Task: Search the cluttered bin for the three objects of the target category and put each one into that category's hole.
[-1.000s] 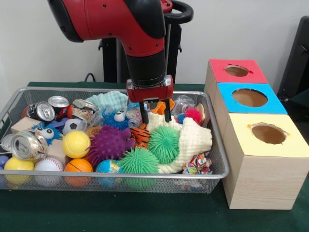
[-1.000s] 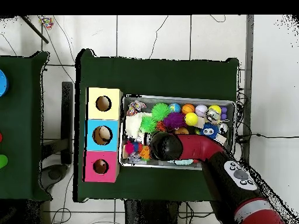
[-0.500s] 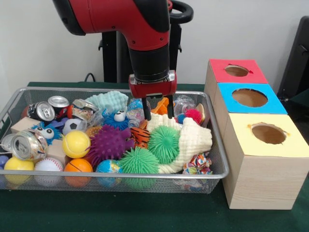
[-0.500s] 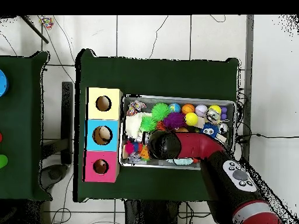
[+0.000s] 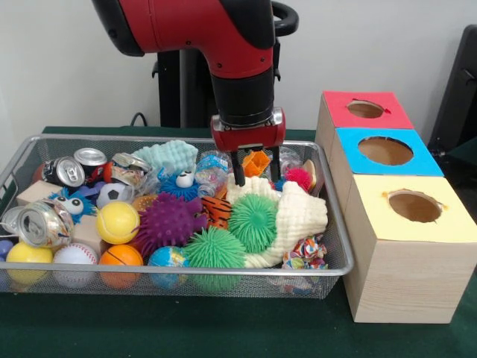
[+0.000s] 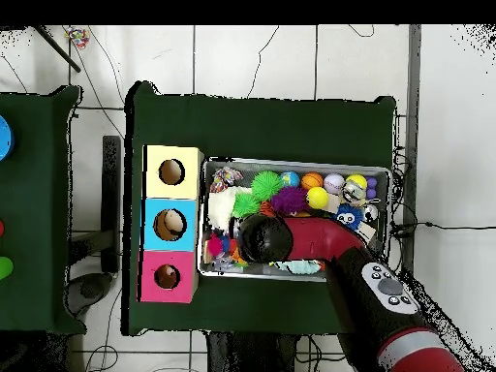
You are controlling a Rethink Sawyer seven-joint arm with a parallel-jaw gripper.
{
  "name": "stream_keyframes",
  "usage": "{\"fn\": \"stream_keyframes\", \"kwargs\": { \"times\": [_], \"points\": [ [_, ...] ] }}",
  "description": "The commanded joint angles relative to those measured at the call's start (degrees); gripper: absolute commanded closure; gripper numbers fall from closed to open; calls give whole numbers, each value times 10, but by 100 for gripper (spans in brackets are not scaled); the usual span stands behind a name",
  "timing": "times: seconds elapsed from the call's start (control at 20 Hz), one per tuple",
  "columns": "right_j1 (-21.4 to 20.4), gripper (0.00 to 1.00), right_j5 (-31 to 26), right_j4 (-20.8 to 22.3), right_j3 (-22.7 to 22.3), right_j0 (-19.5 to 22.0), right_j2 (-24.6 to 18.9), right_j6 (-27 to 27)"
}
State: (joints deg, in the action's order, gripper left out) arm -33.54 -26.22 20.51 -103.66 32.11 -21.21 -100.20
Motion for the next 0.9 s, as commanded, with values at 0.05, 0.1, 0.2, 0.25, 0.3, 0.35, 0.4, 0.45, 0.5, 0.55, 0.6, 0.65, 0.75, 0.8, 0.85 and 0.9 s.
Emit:
{"fn": "stream_keyframes", "kwargs": {
  "times": [0.05, 0.1, 0.2, 0.25, 0.3, 0.35, 0.4, 0.45, 0.5, 0.55, 0.6, 0.65, 0.75, 0.8, 0.85, 0.9],
  "points": [
    [50, 0, -98, -20, 100, -14, -44, 29],
    [50, 0, -97, -20, 99, -12, -45, 30],
    [58, 0, -106, -20, 114, -13, -48, 34],
    [61, 0, -109, -20, 119, -13, -49, 36],
    [63, 0, -113, -20, 124, -13, -51, 38],
    [64, 0, -117, -20, 127, -13, -52, 39],
    [68, 0, -123, -20, 137, -15, -52, 39],
    [68, 0, -129, -20, 141, -15, -52, 40],
    [68, 0, -132, -18, 144, -14, -53, 41],
    [68, 0, -135, -17, 146, -13, -54, 42],
    [70, 0, -138, -16, 150, -13, -55, 43],
    [72, 0, -140, -15, 153, -12, -56, 45],
    [78, 0, -143, -13, 160, -10, -60, 49],
    [81, 0, -145, -12, 164, -8, -63, 52],
    [83, 0, -147, -11, 165, -6, -66, 55],
    [86, 0, -148, -10, 168, -3, -68, 59]
  ]
}}
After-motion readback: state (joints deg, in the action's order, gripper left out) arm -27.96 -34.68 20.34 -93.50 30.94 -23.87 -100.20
